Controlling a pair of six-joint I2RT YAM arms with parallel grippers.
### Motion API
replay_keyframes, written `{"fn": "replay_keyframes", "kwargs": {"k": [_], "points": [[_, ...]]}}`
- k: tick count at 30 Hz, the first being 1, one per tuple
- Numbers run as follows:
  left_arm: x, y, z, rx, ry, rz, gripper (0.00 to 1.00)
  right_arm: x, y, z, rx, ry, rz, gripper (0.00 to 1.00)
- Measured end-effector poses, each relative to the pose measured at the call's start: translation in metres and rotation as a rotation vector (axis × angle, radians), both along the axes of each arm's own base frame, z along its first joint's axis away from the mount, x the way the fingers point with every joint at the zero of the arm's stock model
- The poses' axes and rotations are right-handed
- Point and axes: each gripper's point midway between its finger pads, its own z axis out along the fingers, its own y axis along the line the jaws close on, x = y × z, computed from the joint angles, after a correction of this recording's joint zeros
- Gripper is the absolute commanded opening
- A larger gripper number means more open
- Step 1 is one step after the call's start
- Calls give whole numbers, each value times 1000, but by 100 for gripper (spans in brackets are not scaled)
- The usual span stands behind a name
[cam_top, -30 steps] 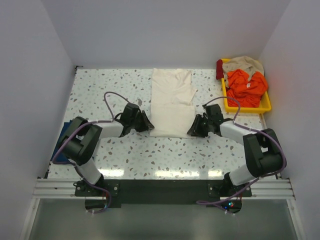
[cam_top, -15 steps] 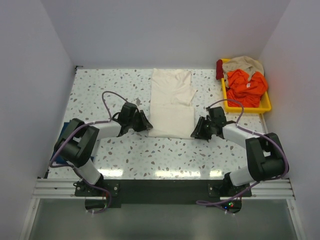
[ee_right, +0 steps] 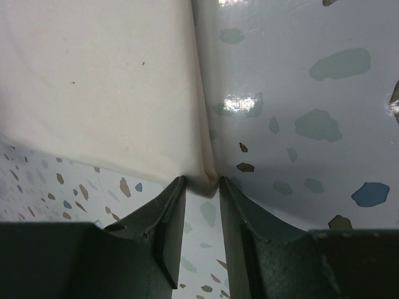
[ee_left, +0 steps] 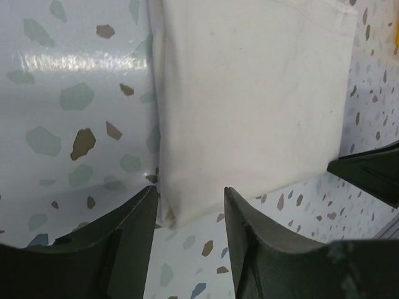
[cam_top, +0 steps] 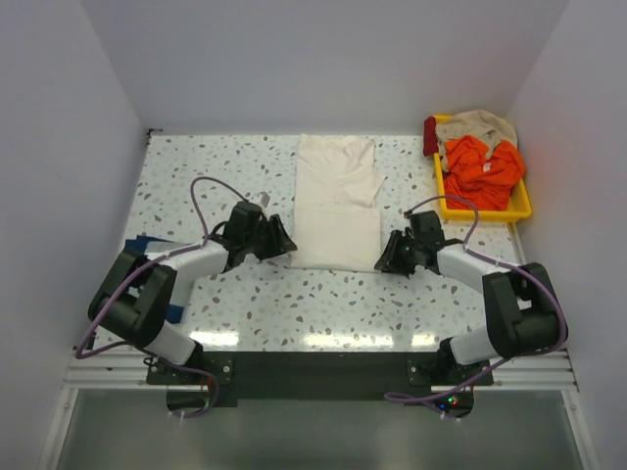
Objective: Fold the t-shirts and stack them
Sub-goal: Fold the tshirt
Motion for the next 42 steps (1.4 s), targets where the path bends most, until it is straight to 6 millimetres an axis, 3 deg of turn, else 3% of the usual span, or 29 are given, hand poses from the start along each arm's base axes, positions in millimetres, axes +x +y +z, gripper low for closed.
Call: {"fn": "replay_keyframes", "kwargs": {"k": [5,8,13,17,18,20,23,26,33,42], "points": [[-27,9,-29,25,78,-20,55,0,0,0,3,-2,1,34],[-29,5,-31,9,75,-35,53,0,1,0,6,-2,0,33],[-30,-3,-34,-16,77,-45,39,0,1,0,11,-4,-1,30],[-34,-7,-39,-15,94,-46,18,0,1,-1,13,-1,-6,25],[-35,-9,-40,-17,100,-47,8,0,1,-1,13,-1,-6,21],[-36,-10,-42,-14,107,-42,1,-1,1,-2,12,4,-6,16],[-39,-13,-43,-10,108,-48,0,-5,0,-3,10,17,-4,0],[-43,-13,-42,-4,118,-50,0,-10,-1,0,9,24,-1,0],[-74,-2,-26,-7,131,-59,0,-48,-1,21,54,25,36,0],[-142,2,-22,-39,189,-121,0,-124,-3,25,142,83,70,0]]}}
